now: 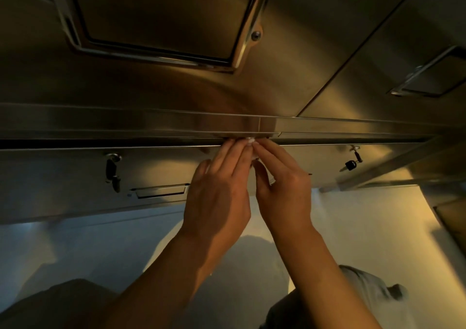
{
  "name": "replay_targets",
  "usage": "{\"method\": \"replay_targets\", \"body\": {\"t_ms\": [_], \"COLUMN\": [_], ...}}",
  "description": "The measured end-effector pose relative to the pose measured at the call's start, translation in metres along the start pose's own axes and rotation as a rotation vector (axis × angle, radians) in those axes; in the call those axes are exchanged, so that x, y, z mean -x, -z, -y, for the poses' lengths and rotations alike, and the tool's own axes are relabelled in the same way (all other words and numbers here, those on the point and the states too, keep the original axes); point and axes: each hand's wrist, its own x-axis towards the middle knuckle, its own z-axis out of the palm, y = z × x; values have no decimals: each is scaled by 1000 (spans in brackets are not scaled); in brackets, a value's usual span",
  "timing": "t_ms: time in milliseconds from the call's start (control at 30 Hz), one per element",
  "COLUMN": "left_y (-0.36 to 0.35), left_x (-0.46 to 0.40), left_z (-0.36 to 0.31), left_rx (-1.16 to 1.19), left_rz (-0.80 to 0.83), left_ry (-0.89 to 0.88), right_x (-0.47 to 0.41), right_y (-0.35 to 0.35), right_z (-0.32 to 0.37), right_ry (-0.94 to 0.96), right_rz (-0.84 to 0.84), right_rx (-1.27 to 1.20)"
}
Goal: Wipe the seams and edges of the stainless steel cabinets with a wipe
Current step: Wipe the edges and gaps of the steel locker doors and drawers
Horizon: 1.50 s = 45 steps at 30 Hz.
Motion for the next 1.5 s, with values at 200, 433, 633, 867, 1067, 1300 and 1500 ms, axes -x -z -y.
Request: {"method": "replay_targets", "body": {"t_ms": [200, 433, 633, 867, 1067, 1300, 1500], "left_y": [20, 47, 92, 121, 149, 177, 204], "left_x": [13, 38, 58, 82, 105, 124, 143], "left_z": [19, 36, 57, 85, 118, 146, 174], "left_rx": [-116, -273, -276, -248, -222, -217, -232], "left_rz": [-8, -50, -90, -152, -219, -277, -301], "left_ry": [42, 103, 202, 275, 355, 426, 516], "right_x": [-9, -10, -13, -9, -7, -6, -5], "right_y": [-22, -45, -72, -100, -118, -141, -156], "right_z": [17, 48, 99, 148, 204, 248, 296], "right_ry": [73, 156, 237, 261, 239, 321, 362], "right_rz": [-74, -55, -27, 15, 147, 185, 235], "right_rx": [-45, -83, -168, -209, -278, -237, -273]}}
